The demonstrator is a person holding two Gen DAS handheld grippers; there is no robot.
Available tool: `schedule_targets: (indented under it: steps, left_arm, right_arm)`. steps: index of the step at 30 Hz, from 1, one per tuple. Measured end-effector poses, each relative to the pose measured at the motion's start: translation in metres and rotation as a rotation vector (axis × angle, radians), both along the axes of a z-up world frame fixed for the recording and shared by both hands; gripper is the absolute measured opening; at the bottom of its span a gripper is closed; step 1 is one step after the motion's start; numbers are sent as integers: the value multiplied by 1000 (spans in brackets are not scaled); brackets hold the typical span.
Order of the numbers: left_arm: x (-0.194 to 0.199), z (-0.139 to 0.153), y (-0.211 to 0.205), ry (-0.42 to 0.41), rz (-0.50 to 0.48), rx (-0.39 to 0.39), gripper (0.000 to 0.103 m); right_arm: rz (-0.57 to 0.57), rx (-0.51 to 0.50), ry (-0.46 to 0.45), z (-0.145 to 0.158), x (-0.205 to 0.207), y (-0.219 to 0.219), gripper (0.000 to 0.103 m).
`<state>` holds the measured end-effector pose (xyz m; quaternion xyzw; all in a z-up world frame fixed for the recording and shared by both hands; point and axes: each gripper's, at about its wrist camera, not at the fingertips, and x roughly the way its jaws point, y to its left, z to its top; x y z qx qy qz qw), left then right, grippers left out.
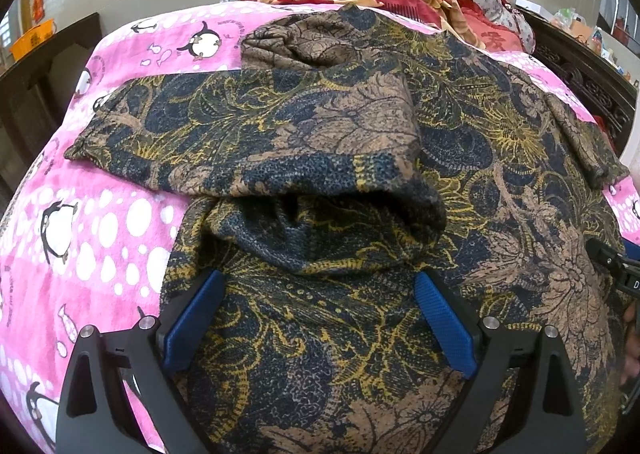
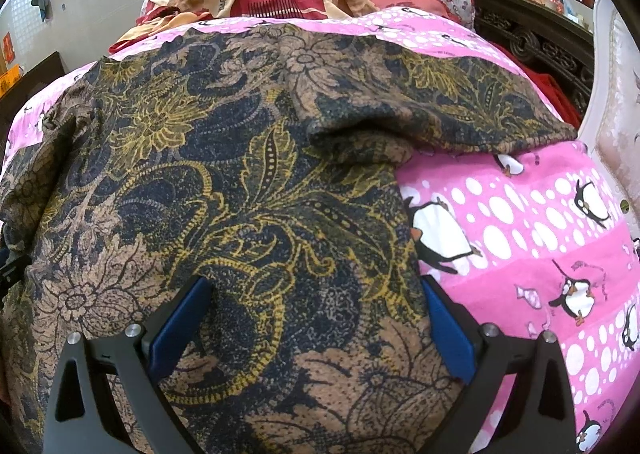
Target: Fold small clothes
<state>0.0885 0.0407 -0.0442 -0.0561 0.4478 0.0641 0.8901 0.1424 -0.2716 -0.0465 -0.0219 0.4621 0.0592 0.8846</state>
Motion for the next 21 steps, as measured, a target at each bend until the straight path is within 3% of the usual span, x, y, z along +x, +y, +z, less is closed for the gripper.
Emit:
schedule_targets:
  steps: [21]
  left_arm:
    - [0,0,2,-3,3,0,81]
  right_arm:
    - [-1,12,-2,0,1,-2,103]
